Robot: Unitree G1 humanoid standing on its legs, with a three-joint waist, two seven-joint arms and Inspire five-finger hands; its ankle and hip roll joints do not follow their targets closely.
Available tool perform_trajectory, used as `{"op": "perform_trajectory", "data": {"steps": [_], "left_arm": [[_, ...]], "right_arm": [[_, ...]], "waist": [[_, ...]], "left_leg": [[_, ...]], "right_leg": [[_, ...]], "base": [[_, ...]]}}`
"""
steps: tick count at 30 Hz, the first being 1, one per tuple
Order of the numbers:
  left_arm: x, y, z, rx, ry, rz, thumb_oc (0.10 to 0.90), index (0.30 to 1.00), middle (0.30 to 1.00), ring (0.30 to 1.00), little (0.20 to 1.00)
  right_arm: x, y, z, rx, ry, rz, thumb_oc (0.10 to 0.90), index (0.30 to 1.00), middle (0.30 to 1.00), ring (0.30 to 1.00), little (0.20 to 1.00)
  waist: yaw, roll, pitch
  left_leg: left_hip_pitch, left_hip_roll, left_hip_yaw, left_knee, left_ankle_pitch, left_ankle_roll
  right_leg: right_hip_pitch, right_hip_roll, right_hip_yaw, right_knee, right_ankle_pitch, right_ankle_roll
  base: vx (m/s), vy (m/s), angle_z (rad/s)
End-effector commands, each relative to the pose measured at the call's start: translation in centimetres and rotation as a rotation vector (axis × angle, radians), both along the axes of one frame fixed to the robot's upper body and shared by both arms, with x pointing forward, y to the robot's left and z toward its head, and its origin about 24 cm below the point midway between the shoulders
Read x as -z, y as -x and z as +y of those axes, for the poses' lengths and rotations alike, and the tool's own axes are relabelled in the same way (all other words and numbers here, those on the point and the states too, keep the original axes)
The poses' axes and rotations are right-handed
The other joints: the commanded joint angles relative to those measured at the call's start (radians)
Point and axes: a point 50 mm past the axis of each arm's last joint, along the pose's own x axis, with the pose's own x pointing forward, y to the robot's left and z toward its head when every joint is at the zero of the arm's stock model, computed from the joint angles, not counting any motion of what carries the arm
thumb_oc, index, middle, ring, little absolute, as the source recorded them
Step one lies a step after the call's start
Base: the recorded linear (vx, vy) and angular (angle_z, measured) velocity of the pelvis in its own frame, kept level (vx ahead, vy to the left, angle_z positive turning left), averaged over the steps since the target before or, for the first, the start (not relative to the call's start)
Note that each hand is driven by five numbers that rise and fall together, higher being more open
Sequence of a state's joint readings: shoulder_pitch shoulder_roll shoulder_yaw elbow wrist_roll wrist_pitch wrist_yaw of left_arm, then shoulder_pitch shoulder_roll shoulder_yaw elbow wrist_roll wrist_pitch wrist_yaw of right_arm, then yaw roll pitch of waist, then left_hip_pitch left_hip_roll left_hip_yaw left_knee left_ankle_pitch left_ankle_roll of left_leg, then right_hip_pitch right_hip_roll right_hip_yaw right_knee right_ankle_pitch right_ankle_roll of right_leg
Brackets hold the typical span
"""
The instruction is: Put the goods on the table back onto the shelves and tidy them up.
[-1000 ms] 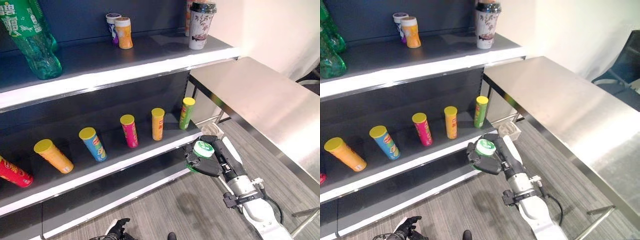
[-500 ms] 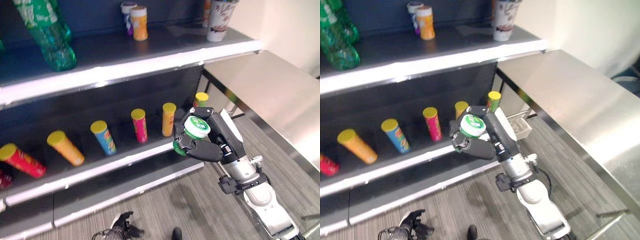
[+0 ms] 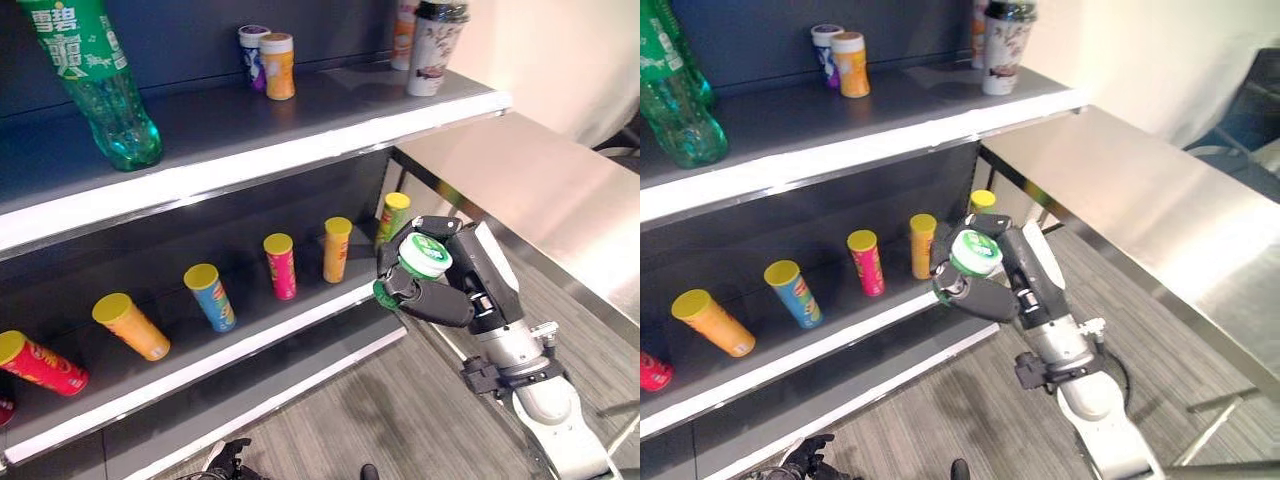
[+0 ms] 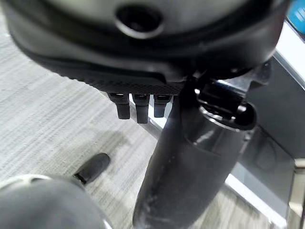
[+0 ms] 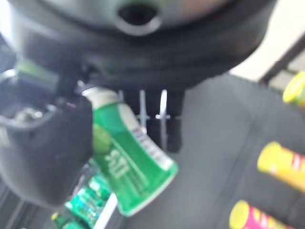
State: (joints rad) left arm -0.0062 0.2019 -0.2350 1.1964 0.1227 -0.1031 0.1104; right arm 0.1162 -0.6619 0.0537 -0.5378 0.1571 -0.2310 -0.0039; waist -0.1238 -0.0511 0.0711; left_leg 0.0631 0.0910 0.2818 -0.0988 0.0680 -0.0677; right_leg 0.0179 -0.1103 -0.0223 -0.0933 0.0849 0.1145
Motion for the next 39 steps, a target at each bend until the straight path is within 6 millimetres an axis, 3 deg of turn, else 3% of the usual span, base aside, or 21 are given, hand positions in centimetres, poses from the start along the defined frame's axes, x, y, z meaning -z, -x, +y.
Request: {"op": "perform_trajectory", "data": {"steps": [1, 7, 13, 15, 19, 24, 31, 39], "left_arm": [[0.2, -0.1, -1.5, 0.112, 0.033, 0.009, 0.800, 0.900, 0.900, 0.900, 0.900], [0.3, 0.2, -1.0, 0.082, 0.034, 0.029, 0.800, 0.900, 0.900, 0.900, 0.900], [0.3, -0.1, -1.9, 0.097, 0.035, 0.022, 0.800, 0.900, 0.900, 0.900, 0.900], [0.4, -0.2, -2.5, 0.093, 0.057, 0.039, 0.800, 0.900, 0.900, 0.900, 0.900], [0.5, 0.2, -2.0, 0.066, 0.044, 0.059, 0.800, 0.900, 0.900, 0.900, 0.900], [0.7, 1.3, -1.4, 0.036, 0.040, 0.089, 0.800, 0.900, 0.900, 0.900, 0.900], [0.5, 0.7, -0.6, 0.052, 0.029, 0.081, 0.800, 0.900, 0.900, 0.900, 0.900], [0.3, 0.3, 0.0, 0.043, 0.024, 0.076, 0.800, 0.900, 0.900, 0.900, 0.900]], "right_arm": [[-6.2, 2.2, 0.8, -0.130, -0.069, -0.330, 0.400, 0.300, 0.300, 0.300, 0.300], [-8.7, 1.6, 1.2, -0.193, -0.015, -0.411, 0.400, 0.300, 0.300, 0.300, 0.300], [-10.8, -0.6, 3.3, -0.262, -0.037, -0.455, 0.400, 0.300, 0.300, 0.300, 0.300], [-12.4, -3.2, 4.9, -0.236, 0.046, -0.450, 0.400, 0.300, 0.300, 0.300, 0.300], [-13.6, -5.9, 6.2, -0.194, 0.063, -0.430, 0.400, 0.300, 0.300, 0.300, 0.300], [-15.6, -8.2, 6.8, -0.134, 0.055, -0.426, 0.400, 0.300, 0.300, 0.300, 0.300], [-18.8, -10.9, 8.5, -0.071, 0.080, -0.423, 0.400, 0.300, 0.300, 0.300, 0.300], [-19.6, -13.8, 9.3, -0.015, 0.058, -0.316, 0.400, 0.300, 0.300, 0.300, 0.300]], "waist": [[0.018, -0.015, -0.052], [0.039, -0.028, -0.062], [0.066, -0.039, -0.069], [0.086, -0.052, -0.073], [0.103, -0.055, -0.073], [0.122, -0.053, -0.073], [0.126, -0.052, -0.073], [0.128, -0.051, -0.077]], "left_leg": [[0.005, 0.027, 0.017, 0.012, -0.090, -0.003], [0.008, 0.030, 0.010, 0.012, -0.090, -0.005], [0.011, 0.028, -0.001, 0.012, -0.091, -0.006], [0.006, 0.027, -0.011, 0.012, -0.089, -0.006], [0.006, 0.024, -0.019, 0.012, -0.089, -0.006], [0.003, 0.018, -0.032, 0.012, -0.086, -0.007], [0.007, 0.015, -0.044, 0.012, -0.087, -0.007], [0.007, 0.011, -0.049, 0.012, -0.086, -0.007]], "right_leg": [[0.030, -0.016, 0.000, 0.024, -0.064, 0.043], [0.037, -0.011, -0.009, 0.017, -0.062, 0.043], [0.045, -0.009, -0.020, 0.014, -0.063, 0.039], [0.047, -0.009, -0.028, 0.015, -0.062, 0.035], [0.051, -0.008, -0.033, 0.016, -0.065, 0.031], [0.058, -0.008, -0.041, 0.016, -0.069, 0.027], [0.062, -0.005, -0.046, 0.018, -0.070, 0.022], [0.064, -0.005, -0.050, 0.017, -0.064, 0.022]], "base": [[0.01, 0.002, -0.19], [0.00, -0.008, -0.04], [-0.01, -0.008, 0.04], [-0.03, -0.013, 0.07], [0.00, 0.003, 0.08], [0.00, -0.002, 0.09], [0.00, -0.002, 0.01], [0.00, 0.000, 0.01]]}}
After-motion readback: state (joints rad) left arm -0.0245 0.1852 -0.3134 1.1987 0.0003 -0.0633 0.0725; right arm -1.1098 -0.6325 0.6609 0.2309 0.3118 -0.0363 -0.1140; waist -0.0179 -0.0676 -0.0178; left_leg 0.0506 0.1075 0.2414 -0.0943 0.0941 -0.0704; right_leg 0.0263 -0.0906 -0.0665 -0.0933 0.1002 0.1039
